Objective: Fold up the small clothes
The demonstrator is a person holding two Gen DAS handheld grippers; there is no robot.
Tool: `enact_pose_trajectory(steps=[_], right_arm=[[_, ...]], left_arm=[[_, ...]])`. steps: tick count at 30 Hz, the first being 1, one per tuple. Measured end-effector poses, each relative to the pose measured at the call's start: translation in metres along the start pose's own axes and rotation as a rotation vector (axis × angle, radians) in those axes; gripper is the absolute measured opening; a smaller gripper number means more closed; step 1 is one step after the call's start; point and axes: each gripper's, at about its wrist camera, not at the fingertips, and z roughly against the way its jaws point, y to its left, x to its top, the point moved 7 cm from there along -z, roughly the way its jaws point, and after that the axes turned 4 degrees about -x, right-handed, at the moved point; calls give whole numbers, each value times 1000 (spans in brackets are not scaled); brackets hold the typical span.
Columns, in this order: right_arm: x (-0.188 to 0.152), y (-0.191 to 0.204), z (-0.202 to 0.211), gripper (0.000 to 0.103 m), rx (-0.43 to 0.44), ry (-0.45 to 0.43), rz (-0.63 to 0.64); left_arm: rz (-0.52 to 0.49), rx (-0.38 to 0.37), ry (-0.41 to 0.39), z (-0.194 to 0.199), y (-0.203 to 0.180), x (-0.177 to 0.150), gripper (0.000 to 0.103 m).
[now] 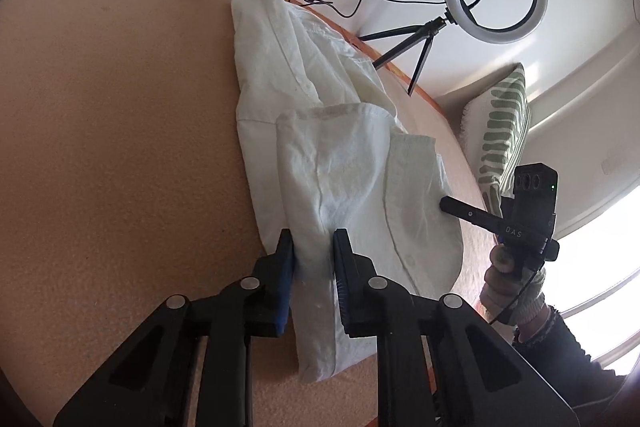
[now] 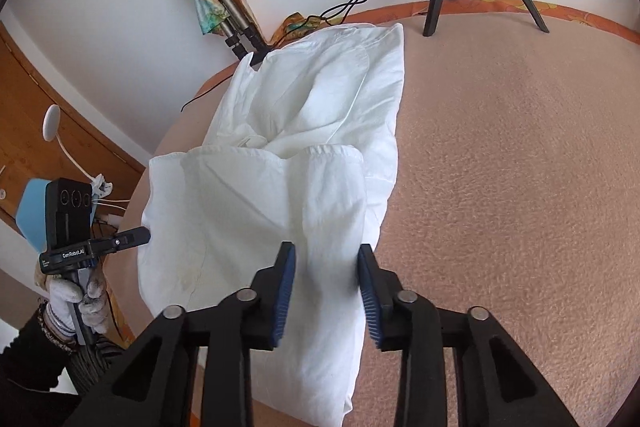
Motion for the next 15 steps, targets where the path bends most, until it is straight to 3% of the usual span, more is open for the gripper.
enact_pose_trajectory(steps=[4,9,11,12,15], right_arm=[[1,5,20,7,11,-55,5],[-1,-9,15,8,-40,-36,-41],[-2,-10,7,19,-84,-9,-21],[-2,-10,5,30,-131,-1,7],[3,-2,21,35,-240,-78,106]], left_arm=[[-99,-8,-32,1,-19,8,12],[-96,91,48,-26,9,7,13],[-143,132,49,-25,7,6,18],[-151,143,42,-20,4,7,22],[-177,195,-45,8,-2,10,23]])
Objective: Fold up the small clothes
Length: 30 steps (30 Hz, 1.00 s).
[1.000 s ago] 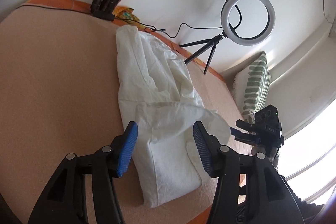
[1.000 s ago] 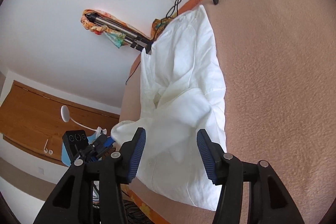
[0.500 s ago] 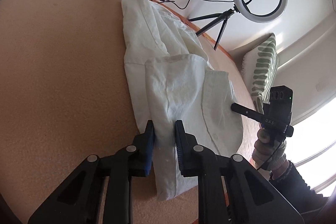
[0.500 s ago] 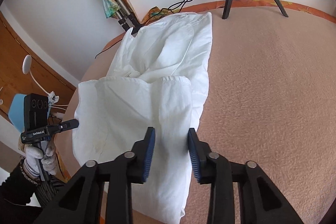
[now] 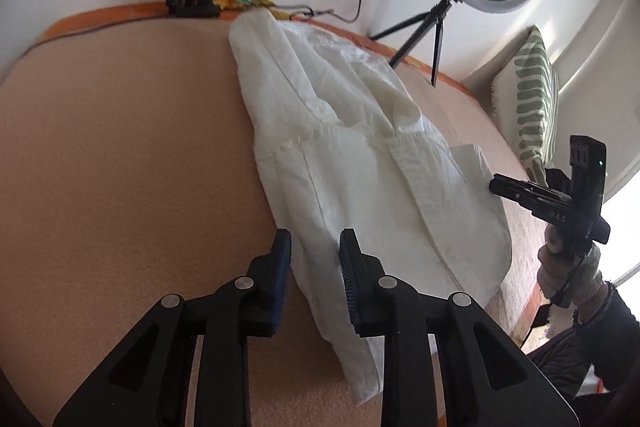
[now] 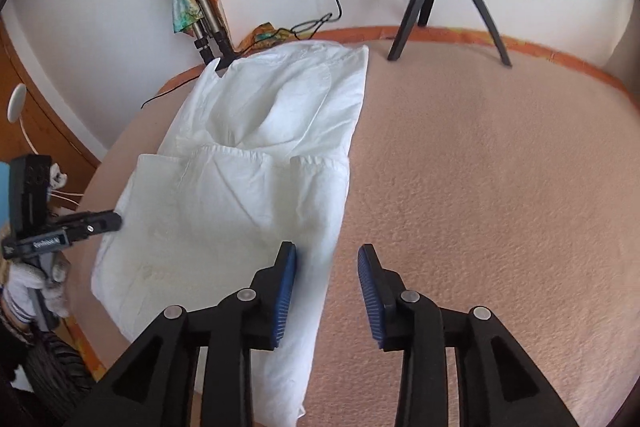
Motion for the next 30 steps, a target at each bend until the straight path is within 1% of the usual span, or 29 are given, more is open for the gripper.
enact_pose_trajectory(steps=[1,2,4,5,6,7,10,12,14,16,18,20,23,24,25,27,29,30], right_arm=[[3,5,11,35,-28,-51,39],[5,11,21,35,-32,-94,68],[5,31,35,35,6,-157,141],[4,43,35,35,15,-171,183],[3,54,31,34,21,-163,226],[2,64,23,32,19,-148,258],[4,78,-8,32,-24,-98,305],[8,76,-27,32,-45,-70,302],[7,71,-44,33,-43,-32,291],[4,64,-56,33,-22,10,239],[7,62,-52,33,-5,21,227],[14,59,-39,33,24,-2,199],[32,40,-24,36,47,-43,125],[38,32,-21,36,45,-52,109],[44,26,-20,37,48,-57,95],[54,16,-24,37,55,-48,67],[65,11,-35,48,70,-28,66],[72,10,-44,60,82,-17,66]], left_arm=[[-26,17,-28,9,-4,1,23],[-60,30,-50,15,-10,2,23],[-124,15,-79,18,-28,2,23],[-151,6,-74,14,-37,1,23],[-177,-1,-61,6,-45,0,23],[-194,9,-48,-3,-49,0,23],[-190,49,-1,-30,-48,-1,23],[-204,90,36,-43,-42,-4,23],[-205,126,64,-51,-34,-10,23],[-184,99,66,-50,-28,-10,23],[-179,96,58,-42,-26,-6,23],[-152,67,30,-32,-22,2,23],[-140,64,-1,-20,-8,20,23],[-137,80,-7,-19,-2,27,23],[-135,88,-12,-19,5,34,23],[-134,76,-12,-21,16,49,23],[-120,70,-6,-30,30,63,23],[-105,74,1,-36,38,71,23]])
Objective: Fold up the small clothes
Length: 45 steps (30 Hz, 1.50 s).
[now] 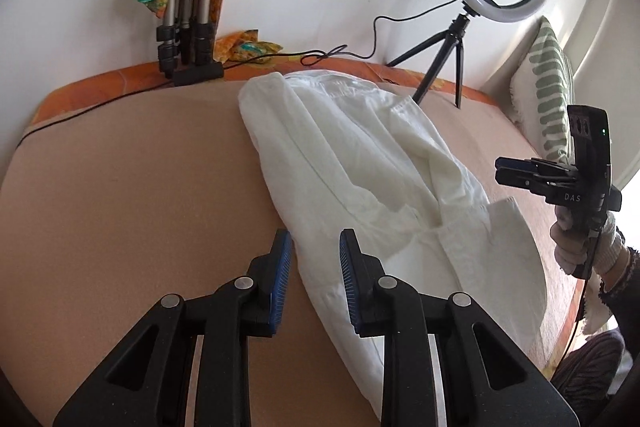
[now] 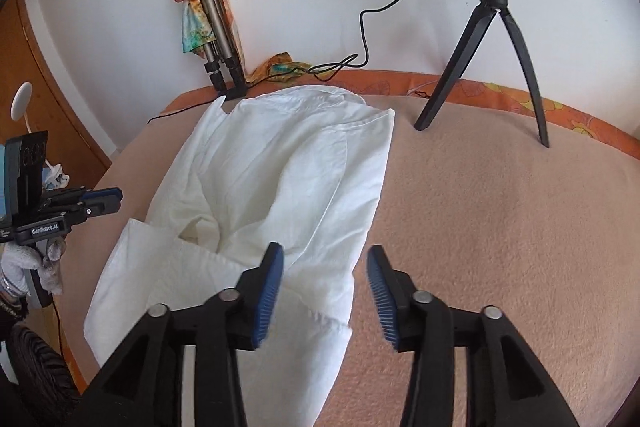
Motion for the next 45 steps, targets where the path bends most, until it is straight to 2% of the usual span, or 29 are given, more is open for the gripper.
enact_pose_trajectory(steps=[4,8,10,14,17,19,22,24,26,32,35,36,37,38,39,41,42,45], right_arm=[[25,-11,-31,61,17,6,-17],[46,-25,-65,61,48,12,-64],[57,-35,-80,60,34,7,-80],[76,-45,-104,53,71,1,-120],[86,-45,-119,33,91,6,-132],[90,-42,-124,0,118,16,-134],[96,-43,-122,0,51,-5,-96],[97,-53,-123,0,12,-6,-109],[94,-61,-125,0,15,3,-139],[93,-64,-123,3,50,-4,-147],[95,-68,-124,16,62,8,-157],[96,-68,-124,31,79,16,-165],[97,-67,-125,35,94,18,-172],[97,-66,-125,35,106,17,-168],[97,-63,-125,32,116,21,-159],[96,-55,-127,14,125,25,-130],[96,-50,-128,0,123,30,-106],[103,-48,-121,0,16,-17,-36]], left_arm=[[-10,31,32,-34,25,20,23],[-34,48,50,-65,34,35,23],[-44,56,51,-78,37,44,23],[-86,85,41,-99,39,62,23],[-107,95,34,-109,39,72,23],[-115,96,27,-112,40,75,23],[-124,98,19,-110,43,77,26],[-100,102,6,-108,49,81,36],[-47,106,-21,-106,60,87,47],[75,5,-25,-112,72,97,48],[148,-82,-27,-116,72,102,45],[164,-95,-28,-118,72,104,42],[175,-106,-30,-120,72,106,35],[191,-120,-25,-122,72,106,16],[213,-143,-22,-124,71,105,4],[229,-161,-28,-125,67,106,3],[213,-152,-46,-121,65,107,2],[188,-127,-91,-108,66,112,2]])
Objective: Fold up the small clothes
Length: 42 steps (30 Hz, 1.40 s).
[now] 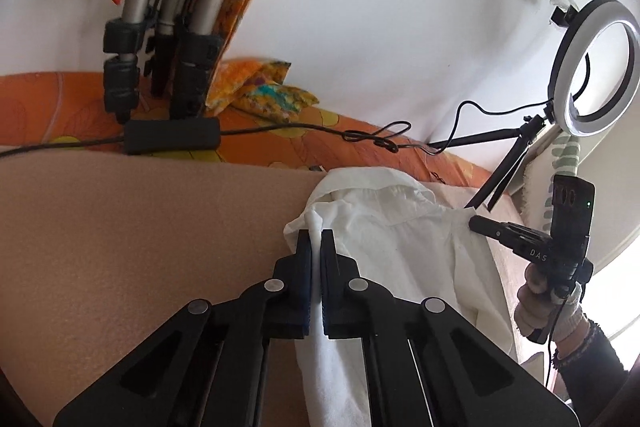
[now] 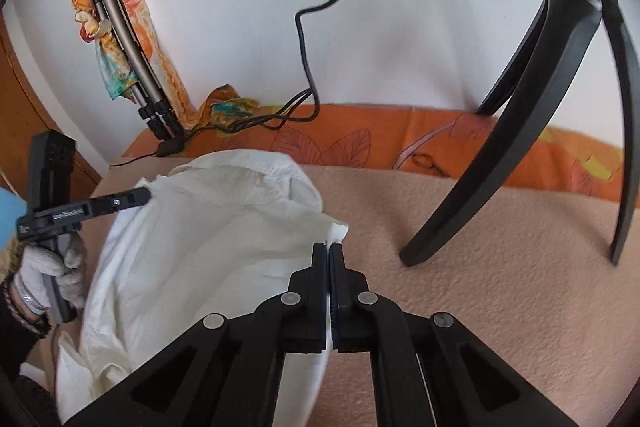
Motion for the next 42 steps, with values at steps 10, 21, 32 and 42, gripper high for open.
enact_pose_trajectory(steps=[10,21,32,42], right_arm=[[8,-5,16,0,35,-35,-73],[17,15,97,0,80,-141,-25],[-39,49,189,0,83,-202,40],[-146,66,219,0,26,-178,53]], left_arm=[[-17,-7,-30,23,-9,6,2],[-151,-26,-111,100,-71,5,2],[-271,-24,-134,166,-129,-59,2],[-347,19,-62,184,-148,-164,2]])
